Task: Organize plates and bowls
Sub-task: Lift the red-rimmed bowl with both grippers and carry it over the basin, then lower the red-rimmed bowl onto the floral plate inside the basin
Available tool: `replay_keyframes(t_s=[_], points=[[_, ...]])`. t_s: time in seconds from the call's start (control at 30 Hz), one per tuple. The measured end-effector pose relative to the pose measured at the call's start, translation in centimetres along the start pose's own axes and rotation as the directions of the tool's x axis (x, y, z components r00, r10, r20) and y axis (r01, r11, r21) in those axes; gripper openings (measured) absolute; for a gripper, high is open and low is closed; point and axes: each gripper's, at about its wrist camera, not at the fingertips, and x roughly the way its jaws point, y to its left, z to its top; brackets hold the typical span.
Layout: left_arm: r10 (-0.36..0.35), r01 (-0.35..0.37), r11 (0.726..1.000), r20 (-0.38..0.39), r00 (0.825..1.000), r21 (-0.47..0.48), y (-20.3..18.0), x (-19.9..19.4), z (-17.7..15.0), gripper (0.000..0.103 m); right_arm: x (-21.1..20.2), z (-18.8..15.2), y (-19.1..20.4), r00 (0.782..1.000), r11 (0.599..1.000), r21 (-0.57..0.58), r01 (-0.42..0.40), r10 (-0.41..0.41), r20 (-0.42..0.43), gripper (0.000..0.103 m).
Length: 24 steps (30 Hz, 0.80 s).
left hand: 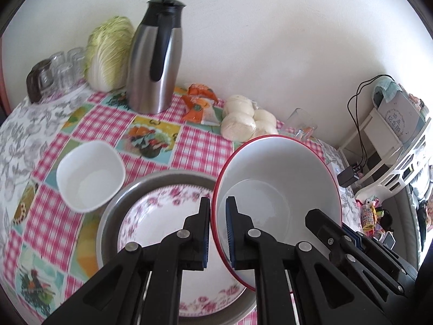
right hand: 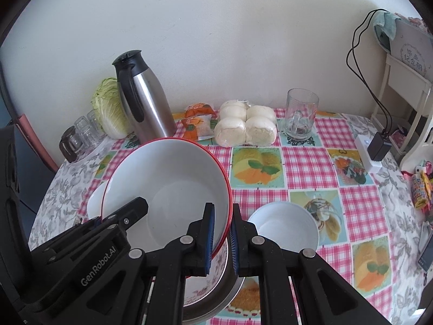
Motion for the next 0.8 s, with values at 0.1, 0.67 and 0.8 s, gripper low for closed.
replay_keyframes(t_s=[0.1,0.67,0.8], points=[[-0.005,0.005,1.000,-0.008,1.000,-0.029,1.0,-0.2,-0.8,0.011,-0.1,-0.9,0.5,1.000,1.000,0.001,-0.005,0.005,-0.012,0.012],[-0.012,0.002,0.988,-0.062,0.998,-0.152,6.3,1.2,-3.9,0.011,2.9,-5.2,2.6,0.995,0.996,0.069,-0.059,0.064,-0.074,0.012],[-0.007,-0.005,0.987,-0.074,0.997,-0.159,6.7,1.6,-4.0,0.011,3.5,-5.7,2.6,0.994,0.994,0.092,-0.062,0.070,-0.080,0.012]])
